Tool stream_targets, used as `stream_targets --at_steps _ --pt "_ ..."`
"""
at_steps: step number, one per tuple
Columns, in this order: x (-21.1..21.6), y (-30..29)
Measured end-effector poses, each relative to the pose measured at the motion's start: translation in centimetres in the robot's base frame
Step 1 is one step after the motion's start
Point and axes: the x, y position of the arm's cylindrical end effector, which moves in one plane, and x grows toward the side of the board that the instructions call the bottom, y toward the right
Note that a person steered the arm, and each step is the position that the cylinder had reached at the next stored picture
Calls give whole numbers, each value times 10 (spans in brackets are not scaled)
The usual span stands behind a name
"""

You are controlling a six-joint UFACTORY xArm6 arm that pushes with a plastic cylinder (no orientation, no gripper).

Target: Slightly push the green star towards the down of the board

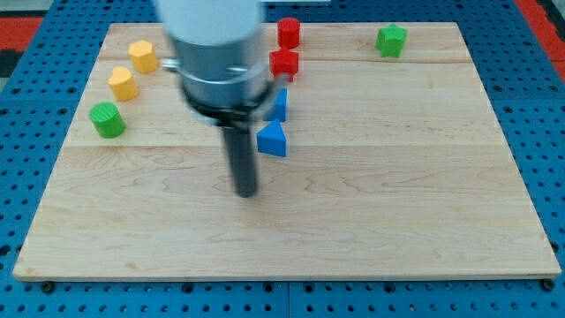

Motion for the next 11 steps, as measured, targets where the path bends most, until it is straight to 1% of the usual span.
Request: stream_targets --at_steps 1,2,3,4,5,6,7,8,9,11 --pt "-6 103" --pt "-51 195" --pt "-147 255" --pt "-255 287" --pt "-324 291" --pt "-315 253" --pt "-307 141" --pt "-307 106" --pt "-282 121" --pt "-187 124"
